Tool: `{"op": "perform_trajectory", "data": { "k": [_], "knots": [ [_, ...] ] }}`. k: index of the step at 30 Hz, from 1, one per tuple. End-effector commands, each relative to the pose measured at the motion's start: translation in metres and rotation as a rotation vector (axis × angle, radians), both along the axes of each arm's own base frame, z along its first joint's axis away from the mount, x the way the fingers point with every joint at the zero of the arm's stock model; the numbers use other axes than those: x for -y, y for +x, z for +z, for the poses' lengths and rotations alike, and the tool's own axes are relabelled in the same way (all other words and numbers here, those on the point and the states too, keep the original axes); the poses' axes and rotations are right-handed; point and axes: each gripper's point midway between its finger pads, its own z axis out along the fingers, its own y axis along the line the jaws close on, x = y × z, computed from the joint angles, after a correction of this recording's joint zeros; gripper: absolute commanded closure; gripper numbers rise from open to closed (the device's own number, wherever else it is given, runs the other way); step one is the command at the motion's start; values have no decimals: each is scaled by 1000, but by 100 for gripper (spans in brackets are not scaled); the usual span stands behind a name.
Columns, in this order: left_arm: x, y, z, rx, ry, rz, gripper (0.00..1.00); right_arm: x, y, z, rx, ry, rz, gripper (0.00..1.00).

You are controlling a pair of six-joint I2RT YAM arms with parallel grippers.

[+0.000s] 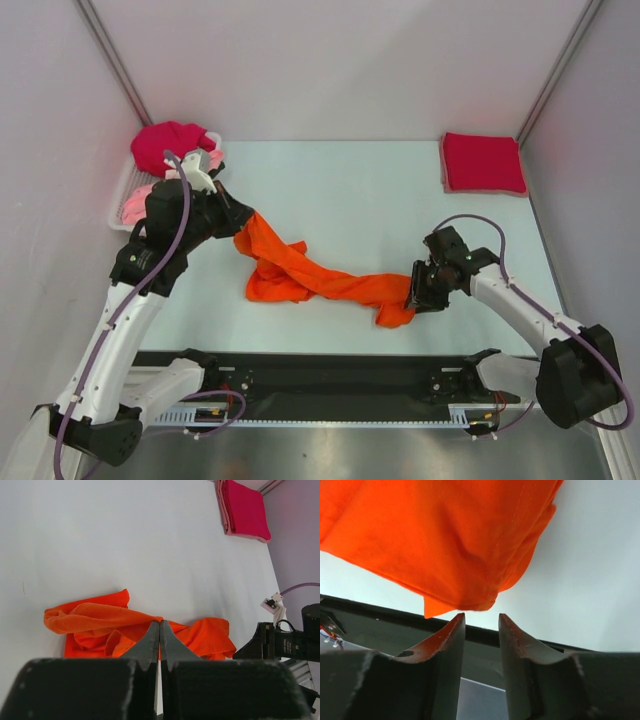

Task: Fold and stack the t-shirts
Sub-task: Flatten the tshirt out

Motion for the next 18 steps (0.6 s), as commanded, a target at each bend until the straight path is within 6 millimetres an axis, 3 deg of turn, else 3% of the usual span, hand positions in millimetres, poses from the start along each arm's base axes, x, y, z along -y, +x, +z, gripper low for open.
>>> {"op": "perform_trajectory", "data": {
  "k": [1, 6, 9, 14, 18],
  "knots": [
    [5, 3, 10, 35, -29, -11, 100, -2, 8, 3, 67, -5, -46, 60],
    [5, 2, 14, 46, -34, -14, 100, 0, 4, -4, 52, -36, -31, 56],
    [3, 0, 13, 50, -32, -4, 100, -3, 12, -1, 102, -18, -30, 55],
    [1, -4, 7, 34, -29, -3, 100, -9, 22, -14, 81, -23, -24, 69],
    [0, -5, 13, 46, -36, 5, 100, -12, 22, -19, 94, -29, -14, 67]
  ]
}}
